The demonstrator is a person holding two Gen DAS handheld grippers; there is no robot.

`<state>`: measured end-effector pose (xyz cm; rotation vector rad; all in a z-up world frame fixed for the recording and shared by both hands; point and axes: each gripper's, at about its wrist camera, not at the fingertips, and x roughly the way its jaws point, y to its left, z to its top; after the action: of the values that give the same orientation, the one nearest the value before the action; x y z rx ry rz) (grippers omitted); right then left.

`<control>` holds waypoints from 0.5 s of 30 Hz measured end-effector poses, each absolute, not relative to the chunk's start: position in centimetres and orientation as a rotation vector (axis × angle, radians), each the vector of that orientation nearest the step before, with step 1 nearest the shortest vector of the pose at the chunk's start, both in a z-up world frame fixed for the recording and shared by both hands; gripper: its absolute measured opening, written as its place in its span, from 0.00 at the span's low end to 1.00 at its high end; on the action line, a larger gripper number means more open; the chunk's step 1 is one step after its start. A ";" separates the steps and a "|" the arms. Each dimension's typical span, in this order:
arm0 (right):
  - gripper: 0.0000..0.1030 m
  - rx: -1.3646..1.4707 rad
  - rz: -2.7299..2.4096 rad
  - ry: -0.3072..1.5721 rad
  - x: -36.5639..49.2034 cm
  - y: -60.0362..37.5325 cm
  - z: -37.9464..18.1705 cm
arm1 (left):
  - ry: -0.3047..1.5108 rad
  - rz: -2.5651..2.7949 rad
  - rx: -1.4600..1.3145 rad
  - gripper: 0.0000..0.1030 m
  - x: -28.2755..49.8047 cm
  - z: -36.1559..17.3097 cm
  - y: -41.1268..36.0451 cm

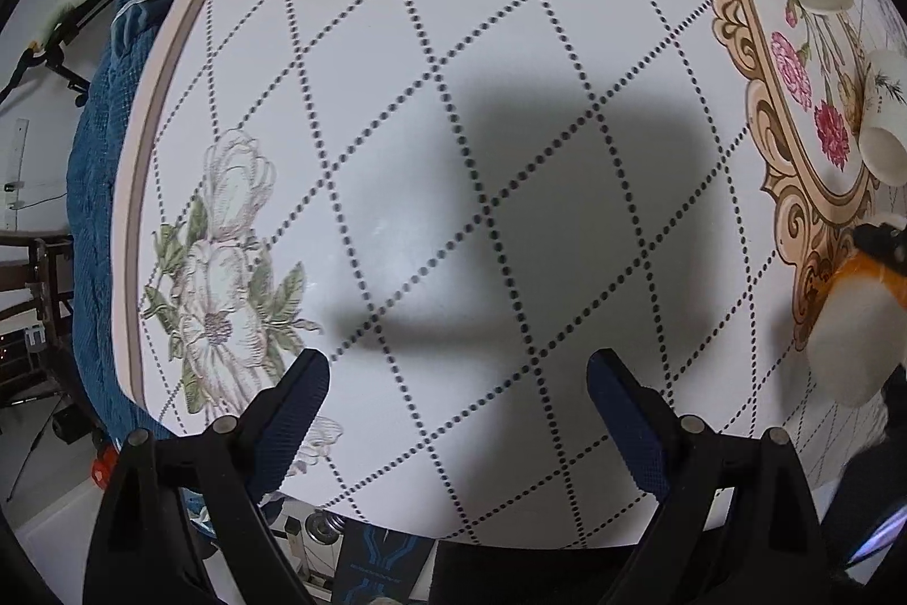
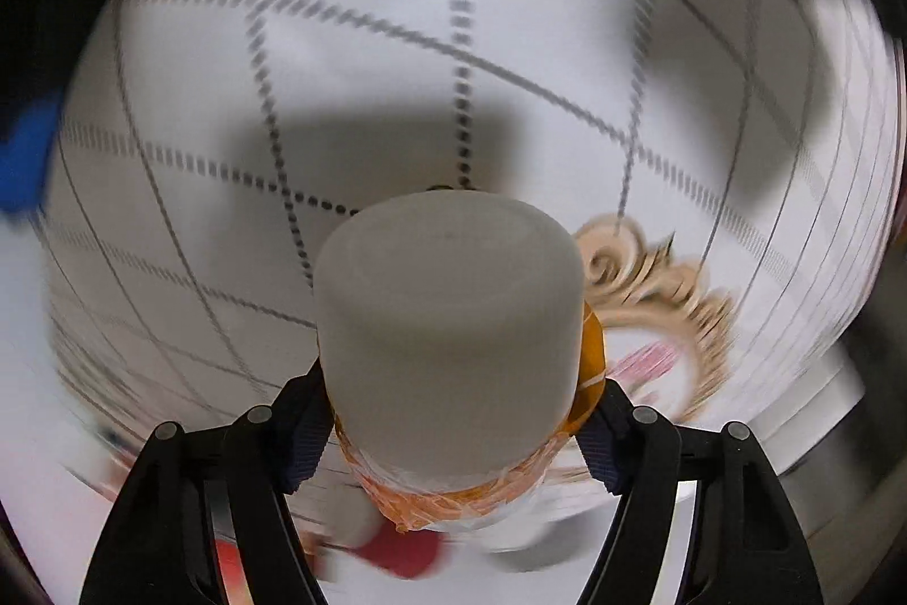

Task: Flip cup upside down
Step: 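Carry the inverted cup with the right gripper over the floral mat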

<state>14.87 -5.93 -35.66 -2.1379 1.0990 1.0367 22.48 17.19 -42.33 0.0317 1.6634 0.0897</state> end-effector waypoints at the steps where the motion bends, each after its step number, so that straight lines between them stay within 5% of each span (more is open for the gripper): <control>1: 0.72 -2.068 1.003 1.156 15.8 -5.6 -35.4 | 1.662 0.091 0.032 0.90 22.4 -42.2 17.6; 9: 0.72 -1.344 0.678 1.684 26.4 -4.8 -33.6 | 1.648 0.091 0.054 0.90 22.6 -40.9 19.0; 15: 0.72 -0.959 0.540 1.914 32.3 -6.7 -33.7 | 1.636 0.073 0.075 0.90 23.1 -40.1 18.5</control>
<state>32.34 -6.74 -33.74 -0.9588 1.9142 0.5398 23.12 18.45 -40.08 0.0753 1.6363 0.0727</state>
